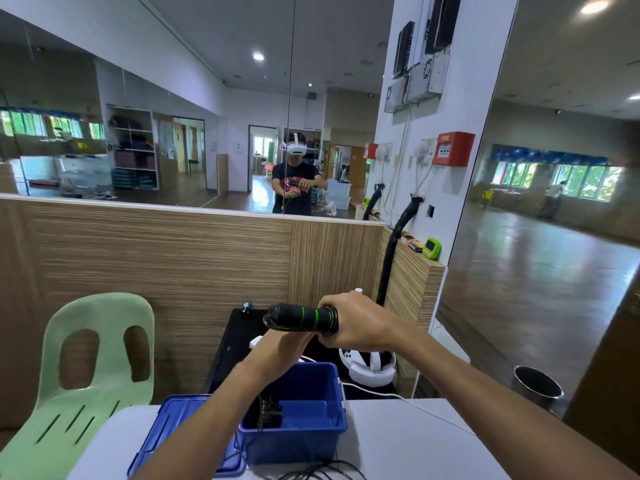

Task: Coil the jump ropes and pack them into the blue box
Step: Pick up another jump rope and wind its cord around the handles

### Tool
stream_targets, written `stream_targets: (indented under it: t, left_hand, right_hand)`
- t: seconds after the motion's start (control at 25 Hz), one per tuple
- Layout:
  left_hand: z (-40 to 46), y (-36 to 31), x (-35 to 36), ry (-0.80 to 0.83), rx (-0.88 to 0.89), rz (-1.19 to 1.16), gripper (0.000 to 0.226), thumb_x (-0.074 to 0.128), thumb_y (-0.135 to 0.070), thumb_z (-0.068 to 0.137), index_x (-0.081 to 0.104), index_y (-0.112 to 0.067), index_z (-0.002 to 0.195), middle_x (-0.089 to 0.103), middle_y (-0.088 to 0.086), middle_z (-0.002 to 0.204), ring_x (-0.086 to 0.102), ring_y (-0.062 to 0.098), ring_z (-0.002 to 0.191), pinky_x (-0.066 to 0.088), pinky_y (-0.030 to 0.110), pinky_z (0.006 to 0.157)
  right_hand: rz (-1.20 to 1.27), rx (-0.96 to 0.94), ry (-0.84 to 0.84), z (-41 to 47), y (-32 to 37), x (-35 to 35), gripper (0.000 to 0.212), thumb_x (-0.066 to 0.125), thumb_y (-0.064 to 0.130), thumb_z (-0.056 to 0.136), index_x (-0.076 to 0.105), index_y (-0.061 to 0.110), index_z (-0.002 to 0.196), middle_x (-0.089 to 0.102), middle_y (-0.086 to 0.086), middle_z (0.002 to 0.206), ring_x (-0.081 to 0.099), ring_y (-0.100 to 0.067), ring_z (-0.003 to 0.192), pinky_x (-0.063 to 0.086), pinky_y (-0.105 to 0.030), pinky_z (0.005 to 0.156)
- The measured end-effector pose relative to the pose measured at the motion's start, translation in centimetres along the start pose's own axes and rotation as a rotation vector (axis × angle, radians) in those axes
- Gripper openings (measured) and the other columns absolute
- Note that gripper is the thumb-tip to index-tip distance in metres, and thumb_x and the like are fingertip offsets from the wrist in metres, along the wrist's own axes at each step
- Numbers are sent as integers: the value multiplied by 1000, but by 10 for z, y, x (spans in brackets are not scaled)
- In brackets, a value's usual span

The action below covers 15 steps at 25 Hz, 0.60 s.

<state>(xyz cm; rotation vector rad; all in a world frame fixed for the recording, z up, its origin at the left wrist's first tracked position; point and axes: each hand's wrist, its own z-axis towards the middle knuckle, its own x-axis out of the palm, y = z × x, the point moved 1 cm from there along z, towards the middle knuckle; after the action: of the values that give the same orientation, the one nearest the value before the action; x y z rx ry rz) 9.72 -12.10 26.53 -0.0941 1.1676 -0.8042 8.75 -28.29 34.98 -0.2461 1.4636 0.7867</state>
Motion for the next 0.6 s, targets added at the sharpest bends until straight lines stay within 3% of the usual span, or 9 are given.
stream_targets:
  t: [0.12,0.2,0.24,0.36,0.6]
  left_hand:
    - [0,14,-4,79,57,242,22,55,-27,94,44,-41,81,47,-19,80,47,3,75,37,16,69]
    - [6,14,-13,280,244,407,9,51,-24,94,54,-26,102,61,-3,96,61,12,84,49,32,73]
    - [12,14,-21,302,335,550,16,45,-28,94,50,-22,108,62,2,100,64,20,87,49,38,69]
    - [24,9,-39,240,416,756,16,33,-33,97,40,-19,98,61,4,92,63,31,77,37,36,55]
    - [21,-27,-53,277,280,946,10,44,-16,97,50,-14,106,64,4,96,66,30,87,38,37,59]
  right_hand:
    - [-82,-84,22,-9,3,3,44,79,50,73,58,25,102,66,8,86,63,-8,76,52,-27,71]
    - [-248,-164,3,-18,5,11,57,72,62,75,53,23,111,68,5,89,64,-15,78,52,-33,71]
    - [-321,-205,-16,-22,5,17,57,69,60,78,49,21,116,68,2,91,64,-20,78,51,-34,69]
    - [-480,-238,-50,-31,8,36,50,63,47,83,39,17,115,65,-3,89,63,-30,77,49,-38,64]
    - [-459,-6,-107,-17,-6,54,60,64,39,82,31,11,124,61,-5,85,62,-33,80,52,-45,72]
